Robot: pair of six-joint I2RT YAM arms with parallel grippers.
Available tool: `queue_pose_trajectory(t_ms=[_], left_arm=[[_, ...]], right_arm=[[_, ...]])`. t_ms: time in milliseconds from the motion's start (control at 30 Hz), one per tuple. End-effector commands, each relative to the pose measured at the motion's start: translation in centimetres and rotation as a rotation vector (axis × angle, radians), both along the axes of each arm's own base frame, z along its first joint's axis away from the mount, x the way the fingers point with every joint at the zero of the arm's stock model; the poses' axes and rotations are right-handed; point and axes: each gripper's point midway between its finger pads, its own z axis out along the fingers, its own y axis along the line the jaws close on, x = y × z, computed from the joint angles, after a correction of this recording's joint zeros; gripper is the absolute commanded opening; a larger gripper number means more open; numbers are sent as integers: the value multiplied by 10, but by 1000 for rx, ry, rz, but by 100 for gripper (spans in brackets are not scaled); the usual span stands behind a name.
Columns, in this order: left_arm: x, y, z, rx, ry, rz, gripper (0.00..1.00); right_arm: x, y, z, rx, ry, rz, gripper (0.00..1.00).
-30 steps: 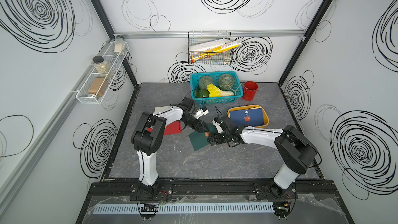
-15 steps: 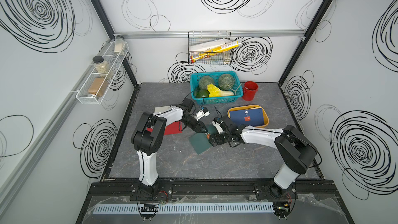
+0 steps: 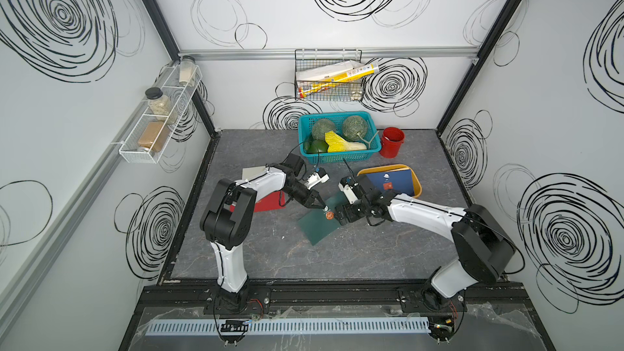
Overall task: Put the sealed envelopes into the storage box
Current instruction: Pick up the envelope from the center of the board, then adjust the storage box at the center of the board.
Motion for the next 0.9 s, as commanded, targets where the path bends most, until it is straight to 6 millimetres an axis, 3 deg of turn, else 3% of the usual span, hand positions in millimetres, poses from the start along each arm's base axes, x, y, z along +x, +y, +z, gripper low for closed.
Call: queue_pose_trajectory(t_ms=[0,67,133,200,300,400,533,867], left_arm=[[-2,-2,26,27,-43,21,0],[-2,-3,36,52,-67,29,0],[-1,-1,45,102,-97,48,0],[1,0,53,177,-141,78,0],[11,3,63,308,-221,156,0],[15,5,75,383,-279,204,0],[9,0,92,376,-315,189,0],[8,0,109,387,-357,199,0]], right_arm=[[2,-14,52,11,-55,-31,100],[16,-37,75,29,-81,-138,100],[40,-74,92,39,-124,-285,100],[70,-128,105,37,-159,-476,99],[98,-200,104,-59,-201,-668,95],[106,-255,88,-132,-175,-774,87],[103,-280,65,-144,-154,-808,75],[90,-306,10,-214,-37,-840,66]])
